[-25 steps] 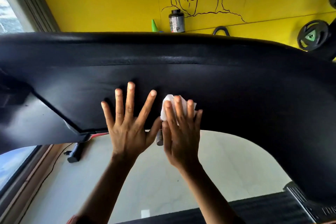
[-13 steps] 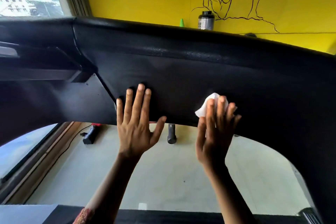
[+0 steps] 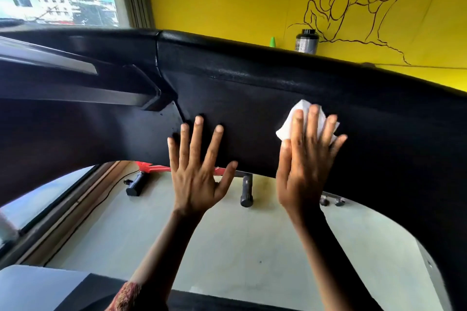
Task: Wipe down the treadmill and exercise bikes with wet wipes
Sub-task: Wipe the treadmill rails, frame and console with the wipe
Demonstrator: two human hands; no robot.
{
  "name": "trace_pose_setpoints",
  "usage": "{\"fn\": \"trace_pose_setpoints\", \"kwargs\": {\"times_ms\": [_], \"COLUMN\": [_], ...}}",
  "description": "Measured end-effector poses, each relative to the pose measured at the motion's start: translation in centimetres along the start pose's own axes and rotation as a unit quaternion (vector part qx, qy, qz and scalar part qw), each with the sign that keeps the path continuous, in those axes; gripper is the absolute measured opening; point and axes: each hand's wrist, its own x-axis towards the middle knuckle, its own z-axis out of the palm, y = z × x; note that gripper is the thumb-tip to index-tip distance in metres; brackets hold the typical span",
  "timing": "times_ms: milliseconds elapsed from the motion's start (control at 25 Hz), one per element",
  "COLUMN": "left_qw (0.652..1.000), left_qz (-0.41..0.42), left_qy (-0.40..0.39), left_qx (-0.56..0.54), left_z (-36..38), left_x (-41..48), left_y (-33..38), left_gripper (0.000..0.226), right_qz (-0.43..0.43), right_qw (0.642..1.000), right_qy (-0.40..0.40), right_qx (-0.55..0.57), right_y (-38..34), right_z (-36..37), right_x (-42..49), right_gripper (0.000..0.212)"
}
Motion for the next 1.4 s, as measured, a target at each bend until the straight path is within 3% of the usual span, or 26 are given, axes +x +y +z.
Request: {"fn": "trace_pose_setpoints", "kwargs": {"times_ms": [200,280,440,640,840,1000,1200,1400], "left_qw": [1.0,0.999,0.999,0.999,0.996,0.995,0.99,0.984], "left_qz": [-0.019,-0.035,-0.046,-0.041,-0.083,-0.087,-0.113,-0.133], "left_qy": [-0.009,-0.014,-0.023,-0.02,-0.025,-0.04,-0.037,-0.044], "left_qx": [-0.002,0.005,0.004,0.007,0.018,0.02,0.07,0.113], "left_z": [-0.5,-0.8,-1.3,-1.4,-1.9,-2.3,-3.5,-4.4], "left_x": [-0.5,-0.8,-1.1,-1.2,-1.7,-2.5,-3.2,-3.5], "left_y": [-1.0,-1.8,-2.4,-2.9,-3.9,-4.9,-7.0,-9.4], "left_gripper": [0.063,0.063,0.069,0.073,0.07,0.068,0.065,0.06], "right_qz": [-0.192,-0.18,-0.04,-0.205,-0.16,-0.273,-0.281,-0.333], "right_qw": [0.98,0.982,0.999,0.975,0.986,0.956,0.944,0.932], "right_qy": [-0.056,-0.058,-0.01,-0.082,-0.035,-0.09,-0.089,-0.138], "right_qx": [0.018,0.0,0.003,0.026,0.02,0.066,0.151,0.038], "right_y": [-2.8,-1.0,-3.1,-5.4,-5.8,-7.3,-5.9,-9.4], "right_z": [1.3,0.9,1.0,1.7,1.9,3.3,2.8,4.4], "right_x": [0.6,-1.0,0.9,1.0,2.5,1.3,-1.4,-2.6], "right_gripper": [0.043,0.042,0.045,0.044,0.043,0.044,0.039,0.048]}}
